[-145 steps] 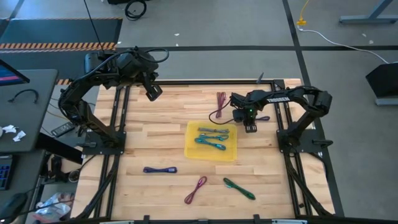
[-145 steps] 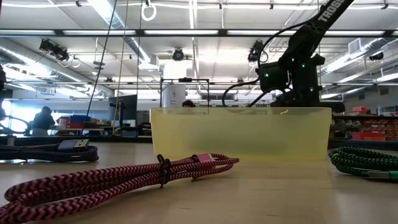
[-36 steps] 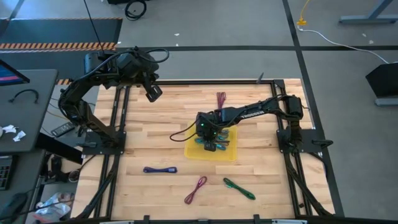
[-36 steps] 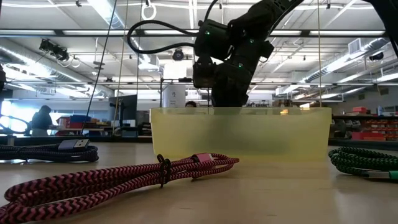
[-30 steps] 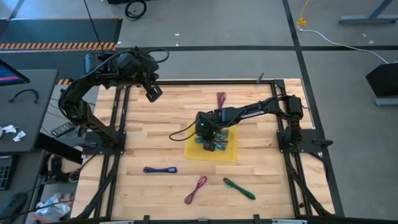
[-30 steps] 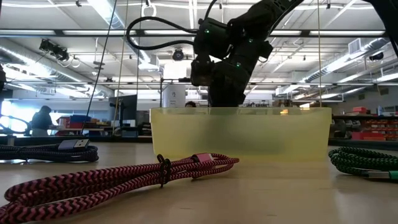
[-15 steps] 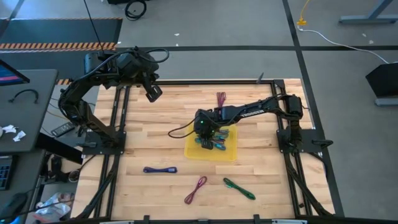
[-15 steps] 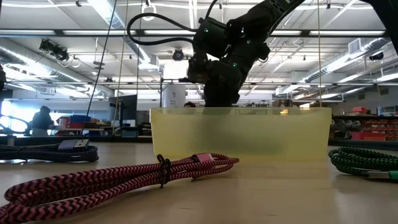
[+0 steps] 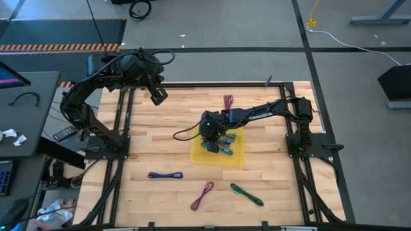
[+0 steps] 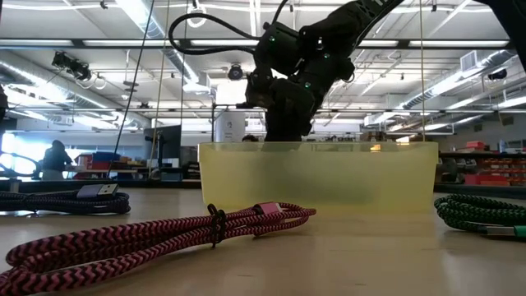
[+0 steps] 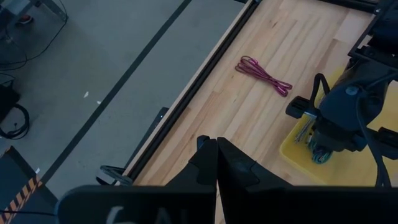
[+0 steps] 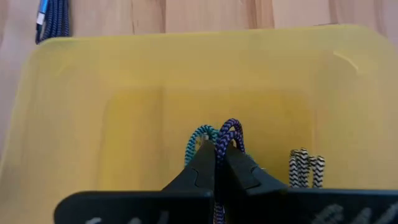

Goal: Pick and place USB-C Cables
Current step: Put the top purple charger cable into the yellow bin

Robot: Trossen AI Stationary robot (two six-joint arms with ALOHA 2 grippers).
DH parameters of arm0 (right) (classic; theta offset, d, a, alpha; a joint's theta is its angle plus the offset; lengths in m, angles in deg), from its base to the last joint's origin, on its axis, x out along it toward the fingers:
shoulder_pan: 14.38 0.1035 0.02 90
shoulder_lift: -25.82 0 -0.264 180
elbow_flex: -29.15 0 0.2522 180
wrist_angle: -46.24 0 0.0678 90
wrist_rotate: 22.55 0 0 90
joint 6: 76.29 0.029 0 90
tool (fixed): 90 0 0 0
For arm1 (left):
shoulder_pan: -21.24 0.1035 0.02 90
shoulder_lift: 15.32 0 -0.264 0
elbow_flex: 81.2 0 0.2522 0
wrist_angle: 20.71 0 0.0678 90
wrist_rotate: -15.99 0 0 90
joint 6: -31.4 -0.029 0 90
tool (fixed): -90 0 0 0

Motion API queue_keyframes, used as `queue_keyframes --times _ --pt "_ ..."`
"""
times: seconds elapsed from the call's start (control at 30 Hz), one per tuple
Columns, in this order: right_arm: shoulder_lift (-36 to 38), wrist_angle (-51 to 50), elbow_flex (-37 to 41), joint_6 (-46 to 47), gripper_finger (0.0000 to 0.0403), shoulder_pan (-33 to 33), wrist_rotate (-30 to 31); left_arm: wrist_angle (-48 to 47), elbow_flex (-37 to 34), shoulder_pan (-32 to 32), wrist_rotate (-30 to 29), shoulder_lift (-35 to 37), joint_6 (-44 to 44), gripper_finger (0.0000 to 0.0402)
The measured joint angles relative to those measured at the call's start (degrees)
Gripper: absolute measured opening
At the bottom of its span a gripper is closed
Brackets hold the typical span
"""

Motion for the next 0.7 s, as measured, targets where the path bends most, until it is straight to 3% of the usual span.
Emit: queue_keyframes --times 0.7 --pt "0.1 -1.0 2.5 -0.9 0.0007 -1.6 -1.5 0.0 0.0 0.0 0.0 0.0 0.4 0.0005"
